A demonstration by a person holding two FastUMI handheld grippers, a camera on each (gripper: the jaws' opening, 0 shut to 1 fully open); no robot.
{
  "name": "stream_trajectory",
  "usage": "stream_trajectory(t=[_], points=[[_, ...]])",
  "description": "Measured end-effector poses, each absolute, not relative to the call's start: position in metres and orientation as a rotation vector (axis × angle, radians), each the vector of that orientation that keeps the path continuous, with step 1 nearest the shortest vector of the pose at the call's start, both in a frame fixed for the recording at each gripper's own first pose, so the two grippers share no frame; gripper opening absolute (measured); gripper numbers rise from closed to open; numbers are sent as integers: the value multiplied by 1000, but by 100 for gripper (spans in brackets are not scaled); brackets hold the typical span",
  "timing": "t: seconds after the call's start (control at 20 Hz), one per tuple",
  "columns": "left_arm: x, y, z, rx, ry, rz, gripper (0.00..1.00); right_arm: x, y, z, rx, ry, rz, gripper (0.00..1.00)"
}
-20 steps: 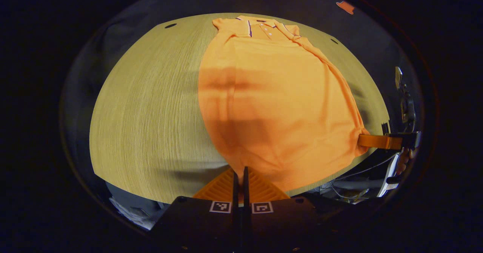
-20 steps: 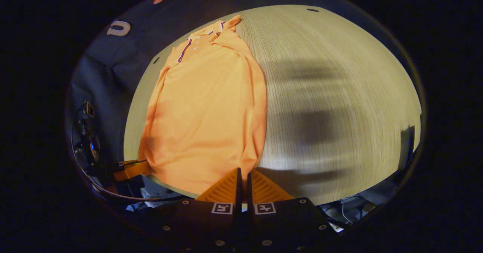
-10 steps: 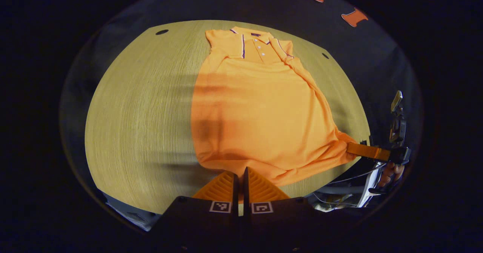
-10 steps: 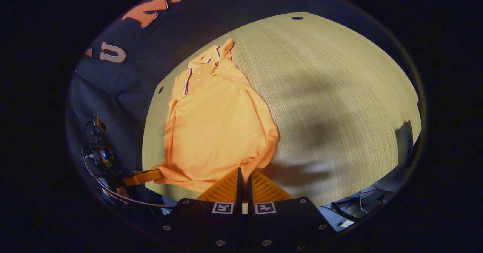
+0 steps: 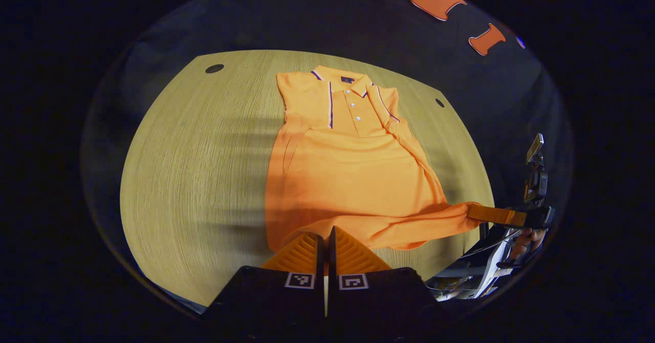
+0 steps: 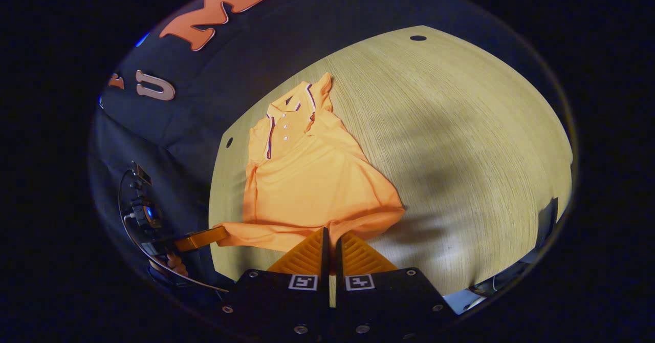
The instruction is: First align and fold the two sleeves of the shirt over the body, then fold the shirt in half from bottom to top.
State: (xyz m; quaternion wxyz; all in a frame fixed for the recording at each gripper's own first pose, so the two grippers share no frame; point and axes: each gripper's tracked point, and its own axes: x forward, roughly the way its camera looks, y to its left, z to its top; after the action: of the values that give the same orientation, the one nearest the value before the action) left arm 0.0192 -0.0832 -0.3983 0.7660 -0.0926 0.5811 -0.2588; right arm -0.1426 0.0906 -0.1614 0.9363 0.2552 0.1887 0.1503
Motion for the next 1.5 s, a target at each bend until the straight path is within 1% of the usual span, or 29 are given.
stream_trajectory(t=[0.15, 0.35, 0.55, 0.7, 0.85, 1.15, 1.25, 1.3, 1.5], points=[[47, -89, -391, -202, 1243, -586, 3, -133, 90, -141, 513, 378, 302, 6], [98, -91, -398, -200, 1226, -548, 3, -111, 85, -107, 535, 354, 274, 6], [153, -99, -392, -226, 1191, -561, 3, -82, 80, -75, 553, 340, 245, 6], [188, -105, -393, -223, 1172, -559, 3, -64, 87, -45, 593, 310, 272, 6], [224, -111, -397, -220, 1149, -561, 3, -39, 81, -26, 565, 312, 237, 6], [293, -119, -416, -178, 1119, -546, 3, 19, 80, 29, 561, 309, 218, 5], [313, -116, -422, -163, 1105, -530, 1, 35, 81, 36, 546, 317, 210, 5], [324, -115, -423, -161, 1097, -521, 4, 42, 84, 41, 545, 322, 214, 5], [351, -116, -433, -153, 1074, -501, 4, 77, 92, 57, 554, 330, 206, 5]])
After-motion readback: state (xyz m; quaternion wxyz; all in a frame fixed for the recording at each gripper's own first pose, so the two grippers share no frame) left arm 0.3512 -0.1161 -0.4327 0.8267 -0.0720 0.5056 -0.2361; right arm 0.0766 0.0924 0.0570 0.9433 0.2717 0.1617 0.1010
